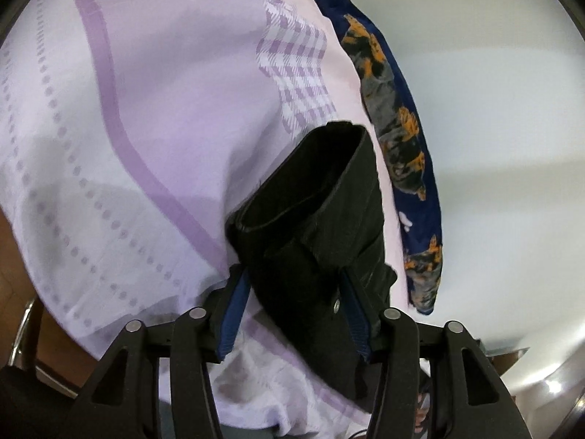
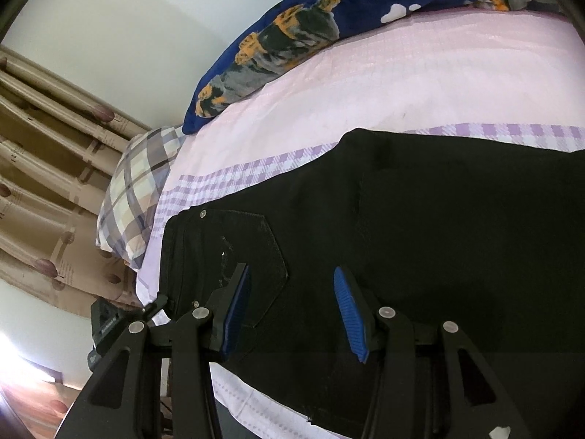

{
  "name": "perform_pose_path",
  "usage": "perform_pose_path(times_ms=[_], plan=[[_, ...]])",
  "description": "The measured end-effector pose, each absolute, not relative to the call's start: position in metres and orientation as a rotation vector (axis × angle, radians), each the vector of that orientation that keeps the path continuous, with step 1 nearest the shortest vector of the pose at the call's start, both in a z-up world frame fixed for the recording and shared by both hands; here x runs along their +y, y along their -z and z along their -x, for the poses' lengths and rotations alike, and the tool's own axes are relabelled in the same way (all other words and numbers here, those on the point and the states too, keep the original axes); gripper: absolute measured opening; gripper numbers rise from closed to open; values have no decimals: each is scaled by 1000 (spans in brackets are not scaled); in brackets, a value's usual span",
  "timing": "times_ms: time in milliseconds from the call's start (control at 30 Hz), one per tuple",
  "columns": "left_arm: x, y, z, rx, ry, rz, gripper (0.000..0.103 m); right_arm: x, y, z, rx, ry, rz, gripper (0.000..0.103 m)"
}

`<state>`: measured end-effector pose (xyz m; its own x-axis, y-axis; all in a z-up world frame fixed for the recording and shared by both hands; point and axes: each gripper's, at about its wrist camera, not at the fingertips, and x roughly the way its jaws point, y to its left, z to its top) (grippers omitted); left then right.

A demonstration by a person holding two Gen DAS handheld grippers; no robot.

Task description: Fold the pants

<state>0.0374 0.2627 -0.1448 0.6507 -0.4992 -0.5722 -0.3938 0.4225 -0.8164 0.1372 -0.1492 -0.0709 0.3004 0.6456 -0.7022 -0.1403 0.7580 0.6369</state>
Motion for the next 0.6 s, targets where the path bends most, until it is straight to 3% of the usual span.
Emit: perform_pose_path(times_ms=[133,200,233,267,400,600], plan=[[262,145,-41,875,70,1195,59,-146,73,-134,1162,-560,-520,45],[258,142,-40,871,39,1164,50,-145,74,-132,1166,-560,-523,45],[255,139,-40,894,-6,1105,31,-145,74,-131,1166,-560,-528,45],[253,138,-40,904,-23,1074,29,-146,73,-130,1163,-562,-533,45],[238,110,-43,897,-55,955,23,-159,64,-126,1131,-552,-545,45],[170,21,-59,790,104,653,21,-212,45,-120,1055,-486,-600,45]])
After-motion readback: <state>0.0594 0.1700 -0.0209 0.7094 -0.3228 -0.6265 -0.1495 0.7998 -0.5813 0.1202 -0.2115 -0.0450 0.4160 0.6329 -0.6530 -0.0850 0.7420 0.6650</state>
